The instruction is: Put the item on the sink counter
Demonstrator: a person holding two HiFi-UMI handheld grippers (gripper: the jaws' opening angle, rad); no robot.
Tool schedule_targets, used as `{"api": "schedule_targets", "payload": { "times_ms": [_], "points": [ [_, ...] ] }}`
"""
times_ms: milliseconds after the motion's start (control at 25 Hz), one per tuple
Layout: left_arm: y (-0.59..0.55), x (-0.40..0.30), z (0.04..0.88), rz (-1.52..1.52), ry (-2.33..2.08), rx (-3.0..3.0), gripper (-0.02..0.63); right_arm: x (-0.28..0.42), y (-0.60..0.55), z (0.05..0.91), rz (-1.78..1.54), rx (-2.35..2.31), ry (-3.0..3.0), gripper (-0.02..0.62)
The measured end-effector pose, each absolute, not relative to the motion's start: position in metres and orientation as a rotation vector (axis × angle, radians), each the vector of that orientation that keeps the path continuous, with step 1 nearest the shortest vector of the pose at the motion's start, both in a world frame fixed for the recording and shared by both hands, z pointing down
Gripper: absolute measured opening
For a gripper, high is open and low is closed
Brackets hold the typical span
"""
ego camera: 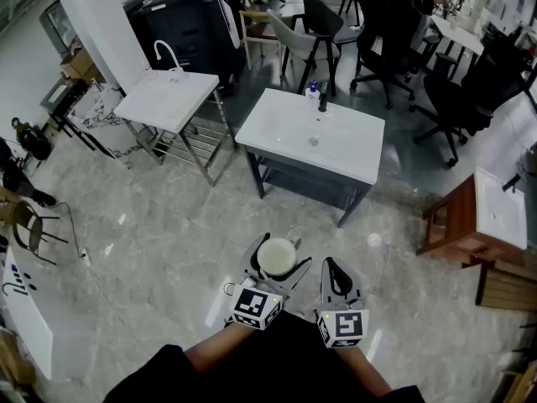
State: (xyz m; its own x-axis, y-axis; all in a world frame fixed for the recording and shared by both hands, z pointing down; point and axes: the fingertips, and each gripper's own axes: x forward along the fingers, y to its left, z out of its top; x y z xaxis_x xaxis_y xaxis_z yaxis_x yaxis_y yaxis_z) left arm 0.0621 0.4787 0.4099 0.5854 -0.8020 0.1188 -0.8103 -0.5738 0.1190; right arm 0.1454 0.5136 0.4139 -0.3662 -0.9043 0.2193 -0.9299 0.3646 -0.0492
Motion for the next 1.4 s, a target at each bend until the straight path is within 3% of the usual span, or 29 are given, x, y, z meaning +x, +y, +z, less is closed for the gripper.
{"api": "schedule_targets", "payload": {
  "times_ms": [360,760,1400],
  "points": [
    [0.443,0.051,0.418,0.095,-1.42,2.612,0.455,0.145,0.476,0.416,0.166,1.598,-2.517,0.032],
    [0.318,0.001,0.424,0.047,-1.451,2.598,0.454,0.123,0.372,0.441,0.203,1.589,-2.417,0.032],
    [0.138,-0.05,0.417,0.027,-1.173,2.71,0.454,0.032,0.181,0.433,0.259,1.655,-2.343,0.032]
  ]
}}
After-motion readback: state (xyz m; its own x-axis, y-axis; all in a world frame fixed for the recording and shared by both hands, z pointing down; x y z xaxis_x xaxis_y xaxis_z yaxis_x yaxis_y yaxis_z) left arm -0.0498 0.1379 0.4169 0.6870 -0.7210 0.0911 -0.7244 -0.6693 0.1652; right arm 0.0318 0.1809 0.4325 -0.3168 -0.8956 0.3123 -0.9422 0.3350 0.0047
